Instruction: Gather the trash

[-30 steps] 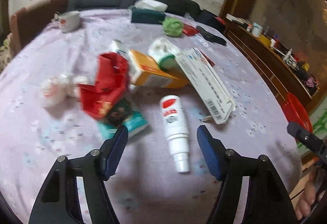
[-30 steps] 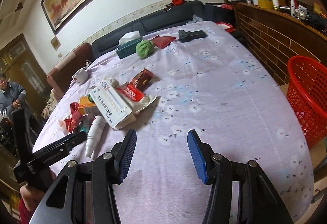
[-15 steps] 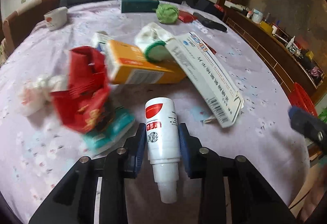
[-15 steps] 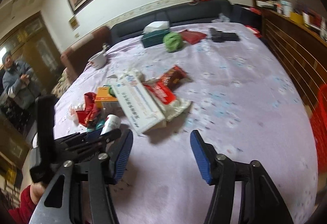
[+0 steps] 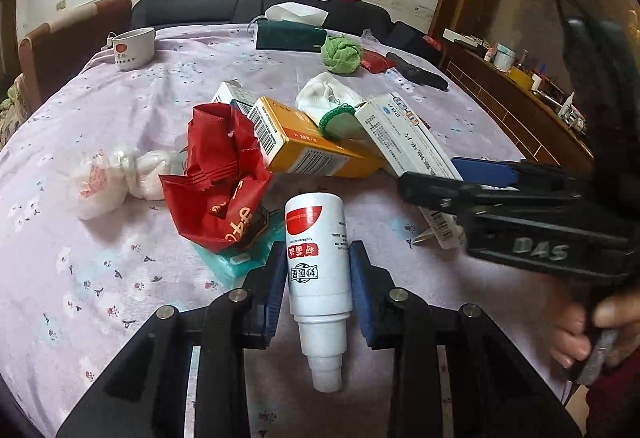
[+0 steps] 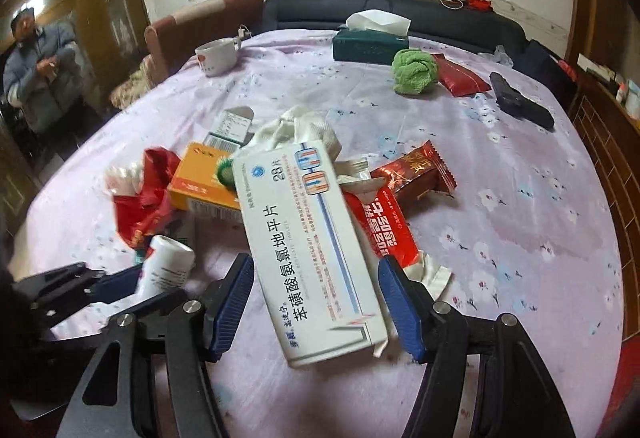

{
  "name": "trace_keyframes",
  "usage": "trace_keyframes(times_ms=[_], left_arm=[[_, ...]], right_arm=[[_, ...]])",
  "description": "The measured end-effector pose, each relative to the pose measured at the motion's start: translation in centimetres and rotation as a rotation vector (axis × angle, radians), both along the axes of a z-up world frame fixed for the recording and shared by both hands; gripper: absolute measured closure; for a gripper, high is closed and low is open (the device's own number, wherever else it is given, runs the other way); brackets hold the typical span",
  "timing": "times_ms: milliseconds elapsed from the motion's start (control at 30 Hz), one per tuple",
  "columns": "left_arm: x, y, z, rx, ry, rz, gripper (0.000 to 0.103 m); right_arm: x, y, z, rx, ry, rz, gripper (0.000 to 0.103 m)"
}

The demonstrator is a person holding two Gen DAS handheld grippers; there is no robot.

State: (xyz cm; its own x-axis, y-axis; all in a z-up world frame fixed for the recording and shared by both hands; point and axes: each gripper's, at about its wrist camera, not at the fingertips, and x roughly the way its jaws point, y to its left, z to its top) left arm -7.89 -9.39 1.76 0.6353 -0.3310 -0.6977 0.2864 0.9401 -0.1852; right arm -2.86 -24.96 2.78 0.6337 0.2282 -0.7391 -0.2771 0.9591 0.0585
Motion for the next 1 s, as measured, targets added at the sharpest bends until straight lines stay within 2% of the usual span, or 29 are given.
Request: trace_keyframes(times_ms=[67, 300, 367, 467, 567, 733, 833, 900, 1000], left_arm=[[-0.1, 0.0, 0.0, -0.001, 0.0, -0.005, 0.073], [-0.3, -0.3, 0.2, 0.011, -0.02, -0.002, 0.073], [-0.5, -0.6, 0.3, 0.031, -0.037, 0.006, 0.073], [-0.7, -1.6, 0.3, 0.083, -0.061, 0.001, 0.073], [-0.3, -1.9, -0.2, 0.107, -0.017, 0.004, 0.073], [0.6, -2.0, -1.0, 0.112, 0.06, -0.01, 0.073], [0.7, -2.6, -1.0, 0.141, 0.052, -0.022, 0.074], [0.6, -2.9, -0.9, 0.132, 0.044, -0.032, 0.074], [-0.2, -3.0, -0.3, 0.135, -0.027, -0.007, 0.074]], right_arm=[[-0.2, 0.1, 0.0, -0.014, -0.018, -0.004, 0.043], [-3.4, -1.2, 1.1, 0.087, -0.058, -0.091, 0.044], [-5.1, -1.9, 1.4, 0.147, -0.079, -0.132, 0.044], [-7.0, -1.7, 1.6, 0.14, -0.119, -0.182, 0.044], [-8.7, -1.8, 1.7, 0.124, -0.151, -0.213, 0.044], [-9.4, -2.7, 2.2, 0.16, -0.155, -0.22, 0.044], [-9.7, -3.1, 2.1, 0.174, -0.156, -0.227, 0.044], [-10.0, -3.3, 1.8, 0.175, -0.164, -0.242, 0.044], [-10.3, -3.4, 1.4, 0.167, -0.171, -0.274, 0.044]])
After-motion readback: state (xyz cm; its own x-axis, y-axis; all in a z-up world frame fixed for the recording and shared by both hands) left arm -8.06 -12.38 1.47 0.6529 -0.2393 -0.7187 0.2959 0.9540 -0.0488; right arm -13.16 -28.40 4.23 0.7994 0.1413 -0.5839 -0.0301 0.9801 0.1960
